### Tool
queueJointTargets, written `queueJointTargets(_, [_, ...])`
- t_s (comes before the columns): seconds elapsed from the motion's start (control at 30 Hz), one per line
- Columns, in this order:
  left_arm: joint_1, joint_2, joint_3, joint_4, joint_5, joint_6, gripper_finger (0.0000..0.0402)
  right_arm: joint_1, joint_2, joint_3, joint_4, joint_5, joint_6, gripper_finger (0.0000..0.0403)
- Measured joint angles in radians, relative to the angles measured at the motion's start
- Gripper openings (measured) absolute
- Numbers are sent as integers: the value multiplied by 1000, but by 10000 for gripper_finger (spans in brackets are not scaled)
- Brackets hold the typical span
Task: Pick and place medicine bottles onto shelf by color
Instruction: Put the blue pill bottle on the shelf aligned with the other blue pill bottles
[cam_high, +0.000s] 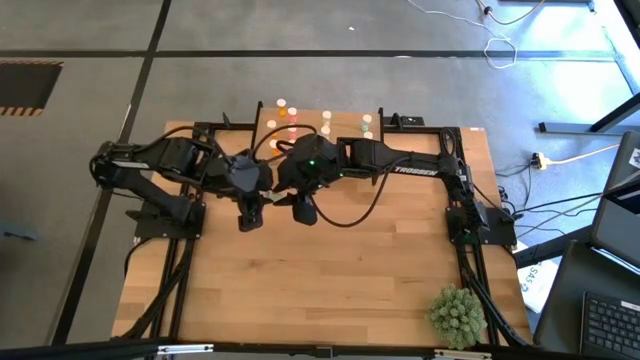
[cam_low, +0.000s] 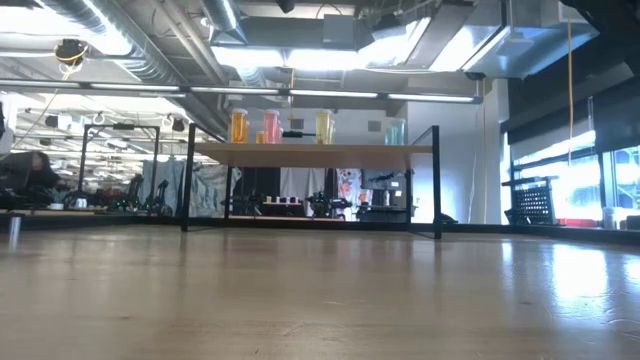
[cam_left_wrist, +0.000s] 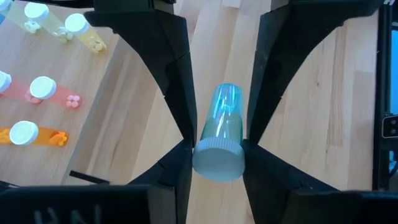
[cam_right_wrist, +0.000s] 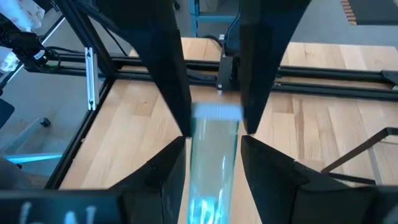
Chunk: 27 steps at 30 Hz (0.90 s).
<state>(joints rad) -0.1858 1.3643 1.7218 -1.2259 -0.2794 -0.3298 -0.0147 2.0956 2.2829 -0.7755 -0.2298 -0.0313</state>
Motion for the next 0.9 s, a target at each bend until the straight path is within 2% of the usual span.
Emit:
queueJointTargets(0.23, [0,3,0,-1,3,0,112,0,0,0,4,0,-3,155])
queueJointTargets(0.57, [0,3,0,-2,5,0,112,0,0,0,3,0,-7,117])
queueJointTargets(0.9, [0,3,0,-1,1,0,115,0,0,0,3,0,-7,116])
